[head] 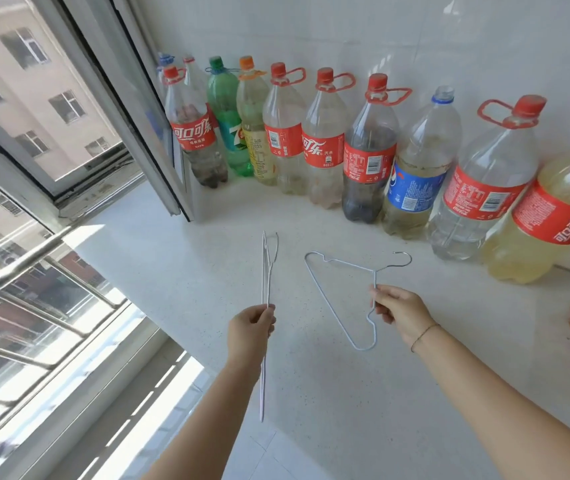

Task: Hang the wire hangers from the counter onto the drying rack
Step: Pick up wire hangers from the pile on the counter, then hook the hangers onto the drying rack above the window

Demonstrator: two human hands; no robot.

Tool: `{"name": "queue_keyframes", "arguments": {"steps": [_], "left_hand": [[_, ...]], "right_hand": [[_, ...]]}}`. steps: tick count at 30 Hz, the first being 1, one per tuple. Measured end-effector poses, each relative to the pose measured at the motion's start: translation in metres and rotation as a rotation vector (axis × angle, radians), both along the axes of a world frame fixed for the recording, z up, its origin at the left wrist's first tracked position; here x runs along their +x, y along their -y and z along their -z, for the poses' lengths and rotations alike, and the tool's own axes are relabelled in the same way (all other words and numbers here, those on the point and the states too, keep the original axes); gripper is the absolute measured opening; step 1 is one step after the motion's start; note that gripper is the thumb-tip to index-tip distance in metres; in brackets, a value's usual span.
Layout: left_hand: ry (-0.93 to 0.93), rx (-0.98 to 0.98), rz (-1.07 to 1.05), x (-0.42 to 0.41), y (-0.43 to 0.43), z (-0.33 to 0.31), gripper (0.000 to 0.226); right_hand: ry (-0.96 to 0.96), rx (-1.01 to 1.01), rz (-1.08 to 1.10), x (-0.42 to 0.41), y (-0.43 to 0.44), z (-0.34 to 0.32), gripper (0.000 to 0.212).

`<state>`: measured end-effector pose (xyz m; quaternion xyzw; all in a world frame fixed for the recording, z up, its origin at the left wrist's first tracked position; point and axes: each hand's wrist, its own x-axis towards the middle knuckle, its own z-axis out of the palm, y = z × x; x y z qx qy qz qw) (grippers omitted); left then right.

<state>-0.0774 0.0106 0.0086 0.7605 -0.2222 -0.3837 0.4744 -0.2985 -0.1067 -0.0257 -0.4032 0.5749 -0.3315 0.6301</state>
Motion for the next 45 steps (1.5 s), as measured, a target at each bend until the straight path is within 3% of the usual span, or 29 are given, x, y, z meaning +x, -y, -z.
{"name": "queue_keyframes", "arguments": {"steps": [3,12,24,30,45], "left_hand": [[-0.108,-0.075,-0.051,0.014,-0.011,-0.034,0.012],[-0.311,-0.296,-0.193,0.067,-0.052,-0.154,0.018],[-0.077,-0.696,-0.296,0.144,-0.091,-0.308,0.017],[-0.035,-0.845,-0.342,0.155,-0.077,-0.336,0.013],[-0.144,-1.095,-0.335,0.126,-0.055,-0.373,0.013]], "right_hand": [[0.152,-0.001,-0.071,0.021,-0.011,-0.028,0.014],[0.308,-0.087,-0.354,0.102,-0.037,-0.140,0.017],[0.595,-0.230,-0.648,0.242,-0.069,-0.325,0.024],[0.747,-0.296,-0.723,0.284,-0.079,-0.397,0.021],[0.684,-0.469,-0.783,0.318,-0.060,-0.468,0.026]]}}
